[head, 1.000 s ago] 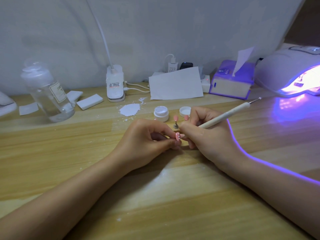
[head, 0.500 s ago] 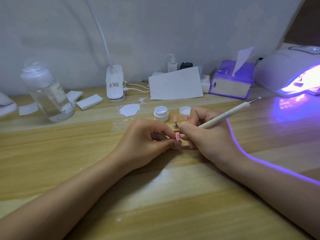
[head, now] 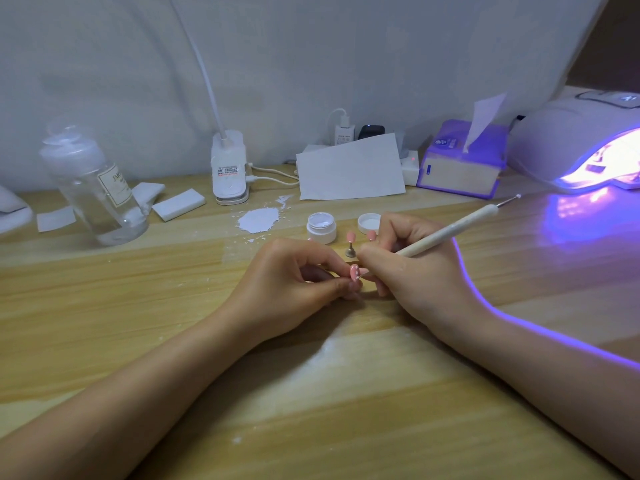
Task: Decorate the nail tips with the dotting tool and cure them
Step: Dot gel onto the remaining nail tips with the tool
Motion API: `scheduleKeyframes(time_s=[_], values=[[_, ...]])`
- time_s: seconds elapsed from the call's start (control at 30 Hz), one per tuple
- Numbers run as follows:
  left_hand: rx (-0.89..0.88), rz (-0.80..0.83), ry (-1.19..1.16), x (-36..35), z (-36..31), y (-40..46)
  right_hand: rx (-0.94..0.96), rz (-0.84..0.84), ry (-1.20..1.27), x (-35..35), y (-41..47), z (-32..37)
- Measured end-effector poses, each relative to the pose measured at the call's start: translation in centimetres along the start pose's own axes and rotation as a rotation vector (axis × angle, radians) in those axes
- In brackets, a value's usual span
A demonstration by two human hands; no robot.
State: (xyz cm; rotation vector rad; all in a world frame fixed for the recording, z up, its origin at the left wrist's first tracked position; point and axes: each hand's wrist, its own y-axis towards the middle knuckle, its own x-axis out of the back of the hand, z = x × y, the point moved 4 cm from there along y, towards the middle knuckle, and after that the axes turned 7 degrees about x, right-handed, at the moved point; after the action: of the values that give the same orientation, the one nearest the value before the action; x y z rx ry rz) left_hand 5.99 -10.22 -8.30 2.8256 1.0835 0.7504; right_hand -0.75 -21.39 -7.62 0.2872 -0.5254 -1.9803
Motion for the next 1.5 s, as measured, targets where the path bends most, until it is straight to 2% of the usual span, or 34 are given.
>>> scheduleKeyframes(time_s=[0.2,0.37,0.47,0.83,1.03,1.2,1.33,1.5], values=[[0.019,-0.009,0.011,0.0,0.1,0.0,0.008,-0.143,0.083,0.7,0.1,0.2],[0.017,-0.008,0.018,0.0,0.1,-0.1,0.099,-0.174,-0.023,1.5,1.8,1.8],[0.020,-0.006,0.004,0.0,0.1,-0.1,0.121,-0.080,-0.145,1.7,4.3,2.7],[0.018,-0.002,0.002,0.0,0.4,0.0,-0.061,0.237,-0.597,-2.1,10.4,-1.7],[0.014,-0.006,-0.013,0.0,0.3,0.0,-0.057,0.254,-0.795,-2.8,10.4,-2.8],[0.019,-0.005,-0.021,0.0,0.3,0.0,-0.025,0.260,-0.845,-2.9,10.4,-2.8],[0.036,-0.002,-0.025,-0.1,0.3,-0.1,-0.015,0.226,-0.767,-2.9,10.0,-1.9],[0.066,-0.009,-0.030,0.1,0.3,-0.1,0.109,-0.028,-0.293,-1.5,7.7,1.9]])
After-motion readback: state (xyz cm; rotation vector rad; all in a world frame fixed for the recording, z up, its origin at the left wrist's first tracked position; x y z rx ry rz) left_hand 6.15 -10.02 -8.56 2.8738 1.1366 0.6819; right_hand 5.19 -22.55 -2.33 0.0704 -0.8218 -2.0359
